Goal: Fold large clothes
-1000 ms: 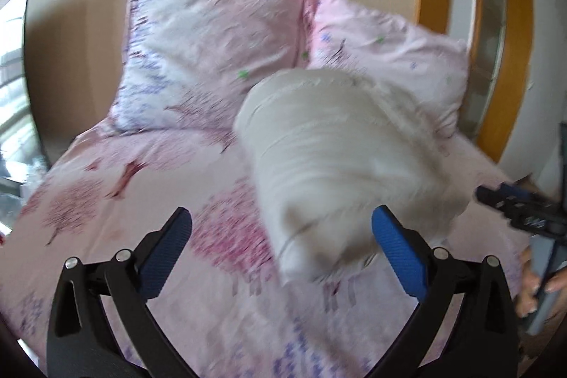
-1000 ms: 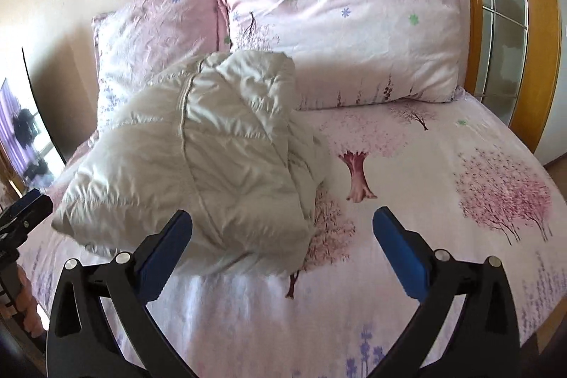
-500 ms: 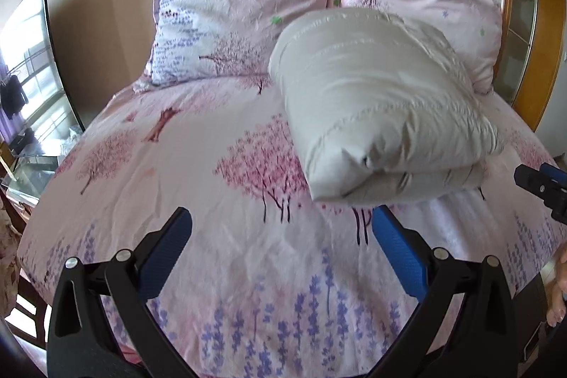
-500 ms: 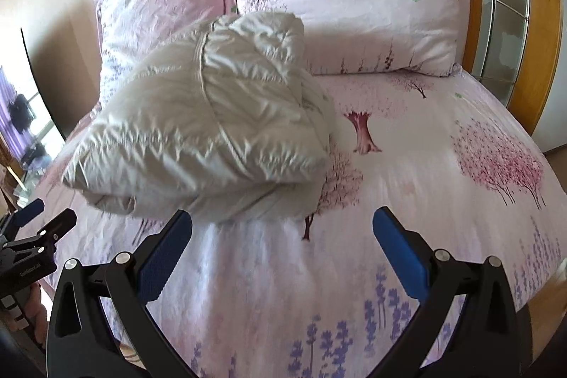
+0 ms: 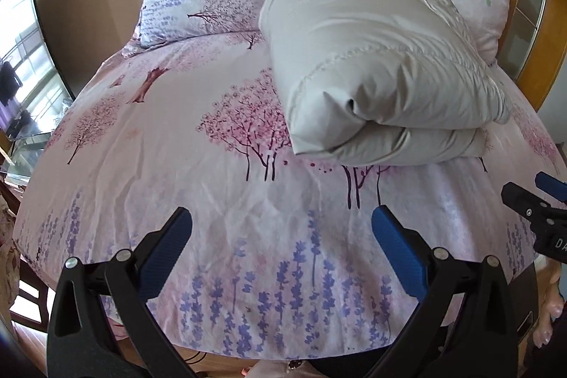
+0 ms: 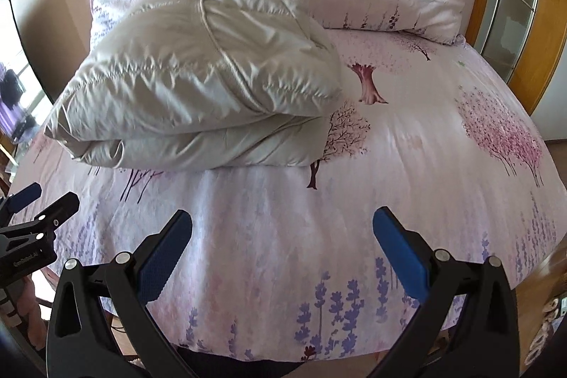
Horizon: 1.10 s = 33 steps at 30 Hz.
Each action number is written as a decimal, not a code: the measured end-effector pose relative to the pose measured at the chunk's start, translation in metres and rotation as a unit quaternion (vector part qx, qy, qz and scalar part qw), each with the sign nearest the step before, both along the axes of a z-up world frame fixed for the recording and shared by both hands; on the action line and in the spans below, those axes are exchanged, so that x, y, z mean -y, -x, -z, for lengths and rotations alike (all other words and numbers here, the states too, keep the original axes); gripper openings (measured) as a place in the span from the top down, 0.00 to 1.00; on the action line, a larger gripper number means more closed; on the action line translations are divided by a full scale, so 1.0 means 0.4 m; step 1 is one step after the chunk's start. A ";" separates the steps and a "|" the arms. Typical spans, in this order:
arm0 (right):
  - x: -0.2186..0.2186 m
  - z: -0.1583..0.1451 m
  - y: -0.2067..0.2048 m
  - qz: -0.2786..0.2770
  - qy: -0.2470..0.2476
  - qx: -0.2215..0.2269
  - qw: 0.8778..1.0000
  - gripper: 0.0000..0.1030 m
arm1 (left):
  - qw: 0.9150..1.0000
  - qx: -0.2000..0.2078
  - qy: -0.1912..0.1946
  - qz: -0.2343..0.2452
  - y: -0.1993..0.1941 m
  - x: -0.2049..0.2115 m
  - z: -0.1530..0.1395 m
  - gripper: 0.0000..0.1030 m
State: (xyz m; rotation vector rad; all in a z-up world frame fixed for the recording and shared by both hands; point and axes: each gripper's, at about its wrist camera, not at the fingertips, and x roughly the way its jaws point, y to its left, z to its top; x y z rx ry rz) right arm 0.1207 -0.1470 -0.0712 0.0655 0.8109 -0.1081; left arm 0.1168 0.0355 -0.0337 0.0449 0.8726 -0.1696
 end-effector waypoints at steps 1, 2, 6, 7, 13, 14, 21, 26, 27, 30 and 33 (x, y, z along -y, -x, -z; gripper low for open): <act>-0.002 0.001 0.000 0.000 0.002 -0.003 1.000 0.01 | 1.000 -0.002 -0.002 0.001 -0.002 0.002 0.000 0.02; -0.004 0.003 0.000 0.000 0.002 -0.005 1.000 0.01 | 1.000 -0.004 -0.004 0.001 -0.003 0.004 0.001 0.02; -0.006 0.008 -0.003 0.000 0.001 -0.013 1.000 0.01 | 1.000 -0.010 -0.003 0.002 -0.007 0.003 0.004 0.02; -0.007 0.009 -0.003 0.000 0.001 -0.014 1.000 0.01 | 1.000 -0.011 -0.003 0.002 -0.008 0.003 0.005 0.02; -0.006 0.016 -0.009 -0.003 0.001 -0.021 1.000 0.01 | 1.000 -0.020 -0.009 0.002 -0.013 0.006 0.014 0.02; -0.007 0.018 -0.010 -0.003 0.001 -0.022 1.000 0.01 | 1.000 -0.021 -0.009 0.002 -0.015 0.007 0.016 0.02; -0.004 0.026 -0.018 -0.002 -0.001 -0.026 1.000 0.01 | 1.000 -0.024 -0.012 0.003 -0.015 0.007 0.022 0.02; -0.003 0.026 -0.018 -0.001 -0.001 -0.026 1.000 0.01 | 1.000 -0.026 -0.013 0.003 -0.017 0.010 0.026 0.02; -0.003 0.026 -0.018 -0.002 -0.001 -0.026 1.000 0.01 | 1.000 -0.026 -0.013 0.003 -0.016 0.012 0.027 0.02; -0.003 0.029 -0.019 -0.001 -0.002 -0.027 1.000 0.01 | 1.000 -0.027 -0.015 0.003 -0.018 0.013 0.029 0.02; -0.001 0.033 -0.022 0.000 -0.003 -0.027 1.000 0.01 | 1.000 -0.027 -0.016 0.003 -0.016 0.014 0.030 0.02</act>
